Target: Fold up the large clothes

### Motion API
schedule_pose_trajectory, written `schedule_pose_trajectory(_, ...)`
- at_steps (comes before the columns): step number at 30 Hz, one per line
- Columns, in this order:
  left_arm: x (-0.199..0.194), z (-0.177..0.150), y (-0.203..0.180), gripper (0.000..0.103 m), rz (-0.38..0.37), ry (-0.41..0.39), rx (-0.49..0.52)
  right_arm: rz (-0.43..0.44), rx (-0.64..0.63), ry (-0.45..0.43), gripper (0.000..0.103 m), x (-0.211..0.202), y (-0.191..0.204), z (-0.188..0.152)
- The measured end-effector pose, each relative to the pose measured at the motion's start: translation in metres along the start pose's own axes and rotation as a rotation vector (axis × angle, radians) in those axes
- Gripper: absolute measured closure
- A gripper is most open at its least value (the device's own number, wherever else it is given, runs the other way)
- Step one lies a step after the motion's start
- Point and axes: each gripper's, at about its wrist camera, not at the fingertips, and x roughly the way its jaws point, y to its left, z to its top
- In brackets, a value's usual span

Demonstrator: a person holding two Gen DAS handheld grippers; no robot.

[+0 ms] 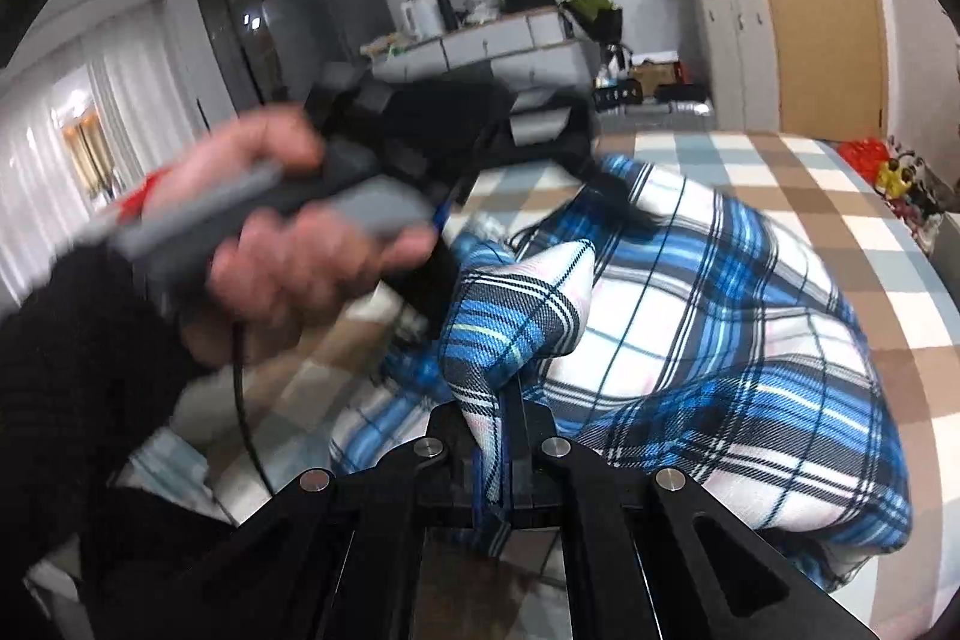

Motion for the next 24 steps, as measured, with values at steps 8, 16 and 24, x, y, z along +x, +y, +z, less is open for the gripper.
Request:
schedule_pose_trajectory(8,0.002,-0.004,-0.043,0.093,0.206,-0.06,0.196,0.012,0.002,0.011,0.099,0.006,0.0,0.004)
schedule_pose_trajectory(16,-0.01,-0.009,-0.044,0.097,0.274,-0.09,0.246,0.028,-0.046,0.008,0.099,0.009,0.009,0.012)
schedule_pose_trajectory(24,-0.042,-0.025,-0.058,0.097,0.334,-0.129,0.337,0.094,-0.107,-0.023,0.099,0.0,0.05,0.037)
